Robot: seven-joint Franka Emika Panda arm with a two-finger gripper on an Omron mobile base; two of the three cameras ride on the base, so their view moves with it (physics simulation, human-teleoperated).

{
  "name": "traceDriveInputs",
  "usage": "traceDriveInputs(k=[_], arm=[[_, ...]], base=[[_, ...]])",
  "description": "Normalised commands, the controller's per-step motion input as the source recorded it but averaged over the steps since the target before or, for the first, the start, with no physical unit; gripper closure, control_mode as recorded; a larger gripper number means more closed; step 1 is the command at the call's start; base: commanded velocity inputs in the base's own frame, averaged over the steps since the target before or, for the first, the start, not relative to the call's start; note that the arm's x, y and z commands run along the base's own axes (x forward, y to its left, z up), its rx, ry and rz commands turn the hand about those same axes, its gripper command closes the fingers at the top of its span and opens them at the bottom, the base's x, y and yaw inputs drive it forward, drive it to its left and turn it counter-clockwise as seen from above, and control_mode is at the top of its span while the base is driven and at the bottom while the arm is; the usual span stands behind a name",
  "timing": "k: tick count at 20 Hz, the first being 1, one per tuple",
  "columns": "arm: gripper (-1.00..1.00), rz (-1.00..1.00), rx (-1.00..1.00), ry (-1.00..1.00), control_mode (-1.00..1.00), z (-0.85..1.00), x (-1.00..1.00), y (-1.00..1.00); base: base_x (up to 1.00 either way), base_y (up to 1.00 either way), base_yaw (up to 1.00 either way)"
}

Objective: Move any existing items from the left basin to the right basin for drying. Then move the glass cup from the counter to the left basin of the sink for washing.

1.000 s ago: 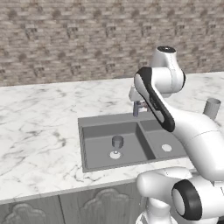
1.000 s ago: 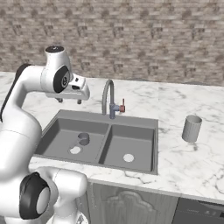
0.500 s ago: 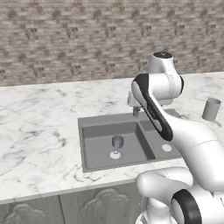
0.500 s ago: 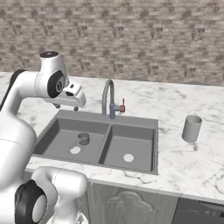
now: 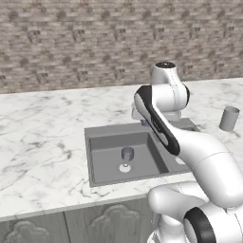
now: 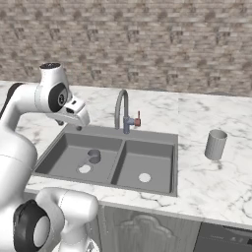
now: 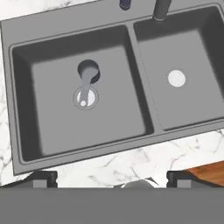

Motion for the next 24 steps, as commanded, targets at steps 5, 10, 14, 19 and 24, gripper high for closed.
traceDriveInputs(k=[5, 10, 14, 19, 24], arm=[[-1.0, -0.07, 0.05, 0.06, -1.0, -0.28, 0.0, 0.19], [-1.0, -0.05, 0.03, 0.03, -1.0, -0.34, 0.04, 0.14], [-1.0, -0.05, 0.0, 0.03, -1.0, -0.33, 0.22, 0.15], [-1.0, -0.03, 0.0, 0.02, -1.0, -0.31, 0.32, 0.12], [-1.0, -0.03, 0.0, 0.02, -1.0, -0.29, 0.39, 0.09]], base=[[0.0, 0.0, 0.0], [0.0, 0.0, 0.0], [0.0, 0.0, 0.0], [0.0, 0.0, 0.0], [0.0, 0.0, 0.0]])
